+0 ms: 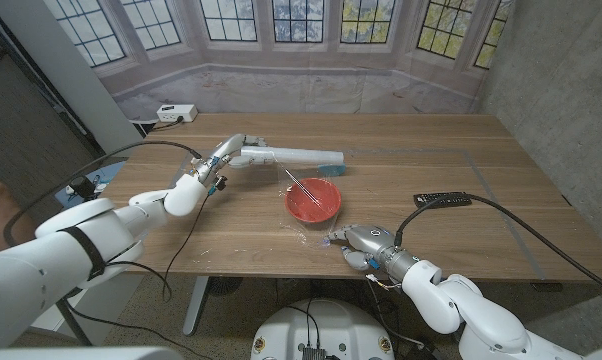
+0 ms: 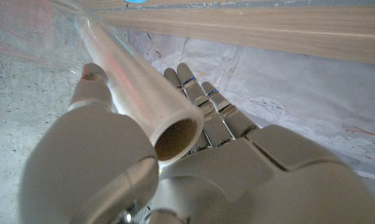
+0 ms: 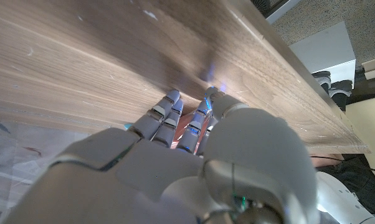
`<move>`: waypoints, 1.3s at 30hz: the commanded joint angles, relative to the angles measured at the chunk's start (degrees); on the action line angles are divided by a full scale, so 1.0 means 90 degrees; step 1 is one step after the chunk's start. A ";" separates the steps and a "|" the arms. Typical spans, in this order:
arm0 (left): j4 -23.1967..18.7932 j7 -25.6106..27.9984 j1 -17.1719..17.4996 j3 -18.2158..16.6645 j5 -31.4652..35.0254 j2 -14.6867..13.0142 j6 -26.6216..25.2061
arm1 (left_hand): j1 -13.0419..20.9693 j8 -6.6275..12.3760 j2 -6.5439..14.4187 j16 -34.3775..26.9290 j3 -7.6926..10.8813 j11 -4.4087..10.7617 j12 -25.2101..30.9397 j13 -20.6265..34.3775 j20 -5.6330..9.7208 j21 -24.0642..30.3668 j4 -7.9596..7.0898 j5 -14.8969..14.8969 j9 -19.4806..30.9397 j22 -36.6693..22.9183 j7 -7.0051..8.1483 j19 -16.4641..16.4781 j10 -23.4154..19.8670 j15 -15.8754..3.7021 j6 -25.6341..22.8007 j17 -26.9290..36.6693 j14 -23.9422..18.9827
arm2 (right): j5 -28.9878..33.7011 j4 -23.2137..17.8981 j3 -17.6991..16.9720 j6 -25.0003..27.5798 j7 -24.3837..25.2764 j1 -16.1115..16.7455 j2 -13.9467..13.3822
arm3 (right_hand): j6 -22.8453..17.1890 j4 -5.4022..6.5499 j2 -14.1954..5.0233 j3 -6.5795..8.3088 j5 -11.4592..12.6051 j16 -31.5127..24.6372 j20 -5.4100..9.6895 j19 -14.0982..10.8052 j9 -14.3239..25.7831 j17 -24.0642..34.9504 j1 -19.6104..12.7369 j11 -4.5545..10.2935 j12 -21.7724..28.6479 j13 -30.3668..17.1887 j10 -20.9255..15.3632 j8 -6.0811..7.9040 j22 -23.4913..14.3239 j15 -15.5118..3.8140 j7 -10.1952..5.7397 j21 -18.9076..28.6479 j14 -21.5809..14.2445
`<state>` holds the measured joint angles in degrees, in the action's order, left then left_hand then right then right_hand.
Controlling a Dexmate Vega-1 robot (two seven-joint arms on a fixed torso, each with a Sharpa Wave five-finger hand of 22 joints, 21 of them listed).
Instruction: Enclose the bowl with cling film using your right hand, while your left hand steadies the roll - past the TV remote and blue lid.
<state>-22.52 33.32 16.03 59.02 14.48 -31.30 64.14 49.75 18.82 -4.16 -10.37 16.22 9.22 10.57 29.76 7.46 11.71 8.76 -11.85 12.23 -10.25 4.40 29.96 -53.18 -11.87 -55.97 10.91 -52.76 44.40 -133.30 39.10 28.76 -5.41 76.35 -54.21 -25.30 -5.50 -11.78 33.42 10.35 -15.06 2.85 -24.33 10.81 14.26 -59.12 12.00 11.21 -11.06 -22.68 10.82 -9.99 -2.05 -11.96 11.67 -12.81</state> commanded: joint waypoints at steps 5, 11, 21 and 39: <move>0.0067 0.0524 -0.0235 0.0604 0.0345 -0.0095 -0.0233 | 0.0856 -0.0056 0.0992 0.0068 0.0166 -0.0032 -0.0040 -0.0071 0.0006 -0.0011 -0.0128 0.0010 0.0007 -0.0030 0.0010 -0.0078 0.0256 0.0032 0.0108 -0.0039 0.0361 | -0.0299 -0.0042 -0.0086 -0.0048 0.0169 0.0083 -0.0166 | -0.0040 0.0069 -0.0010 -0.0019 -0.0006 -0.0050 0.0536 -0.0079 0.0014 0.0026 -0.0068 -0.0022 0.0017 -0.0033 -0.0043 0.0043 -0.0008 -0.1012 0.0002 0.0041 -0.0059; 0.0106 0.0781 -0.0298 0.0902 0.0385 -0.0065 -0.0458 | 0.0814 -0.0094 0.0996 0.0055 0.0191 -0.0022 -0.0042 -0.0113 0.0033 -0.0012 -0.0128 0.0028 0.0001 -0.0031 0.0046 -0.0116 0.0396 0.0029 0.0198 -0.0051 0.0521 | -0.0351 -0.0051 -0.0078 -0.0045 0.0178 0.0082 -0.0204 | -0.0043 0.0096 -0.0010 -0.0039 -0.0005 -0.0065 0.0534 -0.0085 0.0014 0.0038 -0.0060 -0.0036 0.0017 -0.0034 -0.0045 0.0041 -0.0007 -0.1016 0.0005 0.0044 -0.0073; 0.0125 0.0977 -0.0376 0.1256 0.0298 -0.0016 -0.0700 | 0.0770 -0.0101 0.1029 0.0027 0.0219 -0.0019 -0.0022 -0.0149 0.0036 -0.0009 -0.0142 0.0035 -0.0003 -0.0033 0.0056 -0.0142 0.0444 0.0044 0.0215 -0.0054 0.0572 | -0.0406 -0.0047 -0.0052 -0.0007 0.0211 0.0063 -0.0216 | -0.0047 0.0134 -0.0014 -0.0064 0.0000 -0.0080 0.0533 -0.0088 0.0015 0.0057 -0.0053 -0.0050 0.0020 -0.0035 -0.0056 0.0038 -0.0007 -0.1018 0.0014 0.0045 -0.0073; 0.0139 0.1374 -0.0446 0.1574 0.0357 0.0010 -0.0910 | 0.0743 -0.0094 0.1027 -0.0006 0.0262 -0.0006 0.0019 -0.0181 0.0060 0.0006 -0.0120 0.0044 -0.0007 -0.0035 0.0061 -0.0147 0.0463 0.0007 0.0198 -0.0067 0.0581 | -0.0458 -0.0064 0.0000 0.0106 0.0206 0.0011 -0.0199 | -0.0070 0.0190 -0.0023 -0.0091 0.0011 -0.0104 0.0533 -0.0094 0.0016 0.0086 -0.0050 -0.0056 0.0017 -0.0036 -0.0052 0.0039 -0.0006 -0.1012 0.0011 0.0046 -0.0073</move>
<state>-21.38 43.57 12.36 71.37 17.42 -31.44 57.39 48.70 17.50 -3.10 -10.20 18.11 9.10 10.53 28.15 7.99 11.71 7.51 -11.63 11.89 -10.25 4.54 28.84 -49.20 -11.57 -54.02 10.11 -47.57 40.66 -133.71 38.87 29.01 -3.61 76.58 -55.96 -25.28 -4.07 -11.78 32.63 10.35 -15.49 2.85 -24.32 10.80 14.79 -59.12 11.78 11.21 -11.06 -22.90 10.82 -9.70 -2.35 -11.97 11.93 -12.93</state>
